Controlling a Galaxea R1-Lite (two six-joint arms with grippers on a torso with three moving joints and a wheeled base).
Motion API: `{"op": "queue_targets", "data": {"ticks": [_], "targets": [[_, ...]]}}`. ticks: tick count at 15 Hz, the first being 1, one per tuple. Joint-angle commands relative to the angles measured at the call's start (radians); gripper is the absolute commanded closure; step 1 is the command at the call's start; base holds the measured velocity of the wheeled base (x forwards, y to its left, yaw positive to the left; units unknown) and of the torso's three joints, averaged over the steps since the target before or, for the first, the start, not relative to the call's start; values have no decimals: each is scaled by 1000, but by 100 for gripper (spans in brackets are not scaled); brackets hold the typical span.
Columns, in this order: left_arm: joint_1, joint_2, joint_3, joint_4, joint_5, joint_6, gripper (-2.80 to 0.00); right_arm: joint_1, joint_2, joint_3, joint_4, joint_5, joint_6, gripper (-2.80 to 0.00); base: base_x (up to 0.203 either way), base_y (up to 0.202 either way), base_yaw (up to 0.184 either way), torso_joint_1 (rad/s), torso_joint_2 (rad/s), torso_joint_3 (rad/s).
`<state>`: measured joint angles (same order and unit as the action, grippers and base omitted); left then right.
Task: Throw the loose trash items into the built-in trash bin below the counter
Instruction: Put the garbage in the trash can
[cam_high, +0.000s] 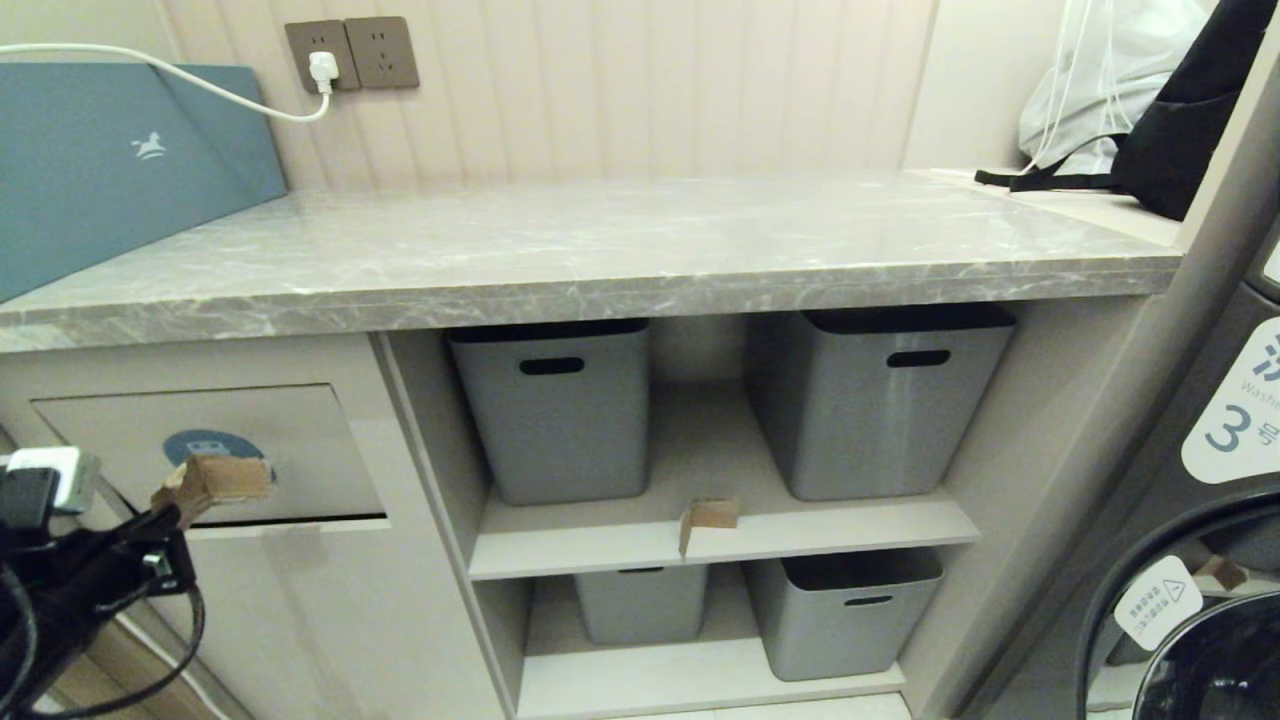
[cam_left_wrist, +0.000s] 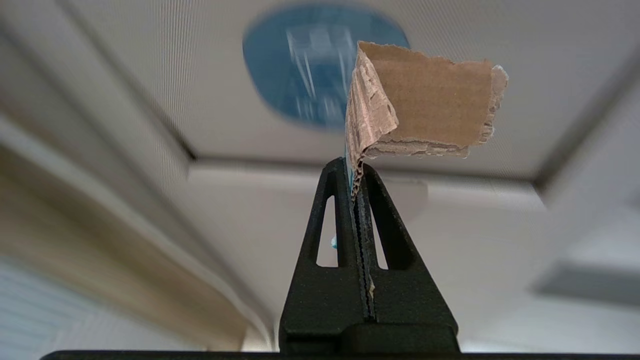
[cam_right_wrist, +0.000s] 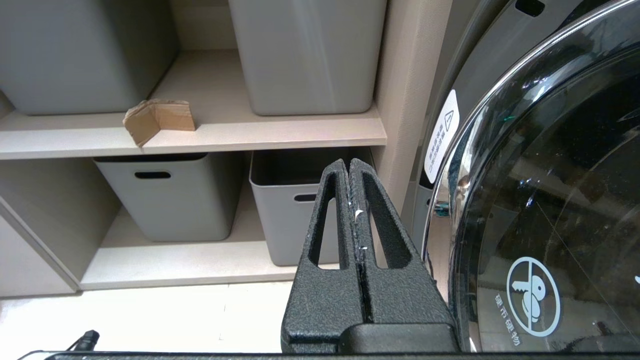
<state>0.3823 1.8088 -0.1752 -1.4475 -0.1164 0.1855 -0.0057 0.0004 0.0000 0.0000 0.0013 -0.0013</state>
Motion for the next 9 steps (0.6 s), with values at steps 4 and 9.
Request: {"op": "queue_targets", "data": {"ticks": [4,9], "targets": [[3,238,-195,-50,-5,3,0,0,0,0,0,0,0,0,0,0,0,0,0,0],[6,343,-242,-80,-117,18,0,0,0,0,0,0,0,0,0,0,0,0,0,0]]}}
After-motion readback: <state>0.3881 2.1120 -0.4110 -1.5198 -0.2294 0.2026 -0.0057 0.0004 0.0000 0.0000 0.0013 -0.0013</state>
